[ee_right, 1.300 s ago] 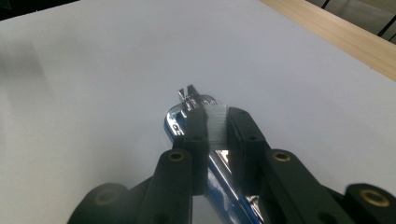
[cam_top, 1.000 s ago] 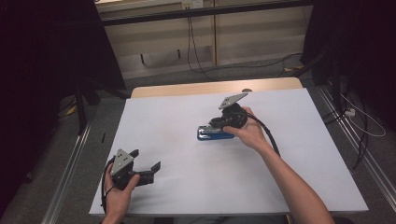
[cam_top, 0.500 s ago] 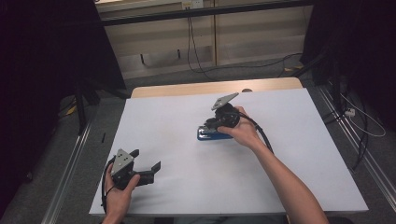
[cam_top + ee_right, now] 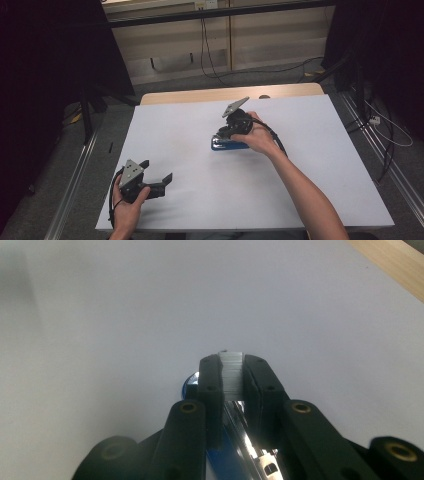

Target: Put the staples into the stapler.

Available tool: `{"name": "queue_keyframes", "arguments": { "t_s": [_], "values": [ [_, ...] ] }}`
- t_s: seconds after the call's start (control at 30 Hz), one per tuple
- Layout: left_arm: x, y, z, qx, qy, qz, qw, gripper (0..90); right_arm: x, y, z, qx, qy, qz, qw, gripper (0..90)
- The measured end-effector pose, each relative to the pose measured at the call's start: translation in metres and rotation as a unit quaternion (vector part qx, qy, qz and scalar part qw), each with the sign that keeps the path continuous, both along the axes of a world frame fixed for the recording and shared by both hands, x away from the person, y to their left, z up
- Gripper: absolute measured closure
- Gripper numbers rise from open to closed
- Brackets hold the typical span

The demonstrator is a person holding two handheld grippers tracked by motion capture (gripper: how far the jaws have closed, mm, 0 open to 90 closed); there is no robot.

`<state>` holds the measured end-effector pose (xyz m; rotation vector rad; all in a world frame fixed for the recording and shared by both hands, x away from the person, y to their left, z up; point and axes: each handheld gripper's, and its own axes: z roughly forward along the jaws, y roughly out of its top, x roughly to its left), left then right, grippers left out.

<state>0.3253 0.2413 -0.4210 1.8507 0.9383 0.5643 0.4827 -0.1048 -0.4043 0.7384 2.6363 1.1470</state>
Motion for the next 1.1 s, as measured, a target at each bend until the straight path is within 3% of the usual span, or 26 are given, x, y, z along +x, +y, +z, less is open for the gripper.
{"name": "queue_keyframes", "arguments": {
  "t_s": [0.63,0.83,1.1],
  "values": [
    [0.000,0.000,0.000,0.001,-0.001,-0.002,1.0000,4.2,0.011,0.005,-0.005,-0.031,-0.014,0.051,0.9981,79.2],
    [0.000,-0.002,-0.001,0.002,0.000,-0.005,1.0000,4.2,0.011,0.008,-0.006,-0.041,-0.018,0.054,0.9975,79.2],
    [0.000,-0.001,-0.001,0.001,0.001,-0.003,1.0000,4.2,0.009,0.009,-0.008,-0.068,-0.035,0.076,0.9942,79.2]
  ]
}}
